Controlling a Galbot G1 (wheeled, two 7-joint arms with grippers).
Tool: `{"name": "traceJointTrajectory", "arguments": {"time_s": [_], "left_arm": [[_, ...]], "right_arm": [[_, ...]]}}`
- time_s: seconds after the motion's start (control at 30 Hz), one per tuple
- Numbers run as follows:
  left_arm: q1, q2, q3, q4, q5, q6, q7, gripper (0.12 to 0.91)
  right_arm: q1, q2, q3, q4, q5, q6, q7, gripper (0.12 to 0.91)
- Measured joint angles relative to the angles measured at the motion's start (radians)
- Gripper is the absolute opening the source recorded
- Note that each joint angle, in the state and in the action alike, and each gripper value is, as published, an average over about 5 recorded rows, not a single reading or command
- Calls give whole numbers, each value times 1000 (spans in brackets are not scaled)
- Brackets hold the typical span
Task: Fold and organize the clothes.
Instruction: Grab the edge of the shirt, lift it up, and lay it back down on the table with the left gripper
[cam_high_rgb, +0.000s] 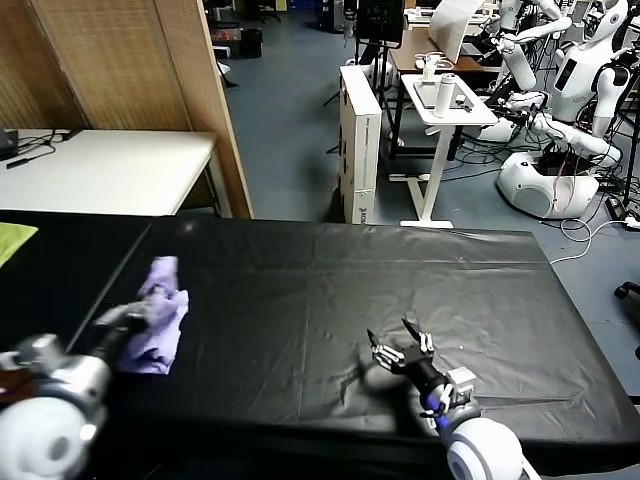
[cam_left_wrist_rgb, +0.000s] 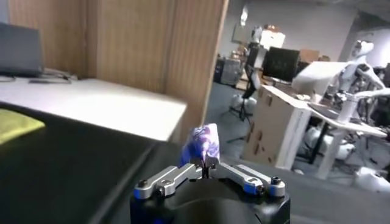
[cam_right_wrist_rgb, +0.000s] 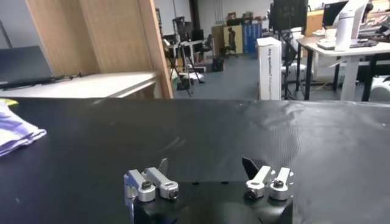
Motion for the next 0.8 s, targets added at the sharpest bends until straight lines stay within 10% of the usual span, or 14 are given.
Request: {"name": "traceJointTrajectory", "arguments": {"time_s": [0.43,0.8], "left_arm": [[-159,-233,442,174,156,0,-1,196],[-140,-198,446,111,203,-10,57,827]], "right_arm": [[5,-4,-13,7,51,-35,2,907],[111,-3,-103,19,252,-146,92,907]]}}
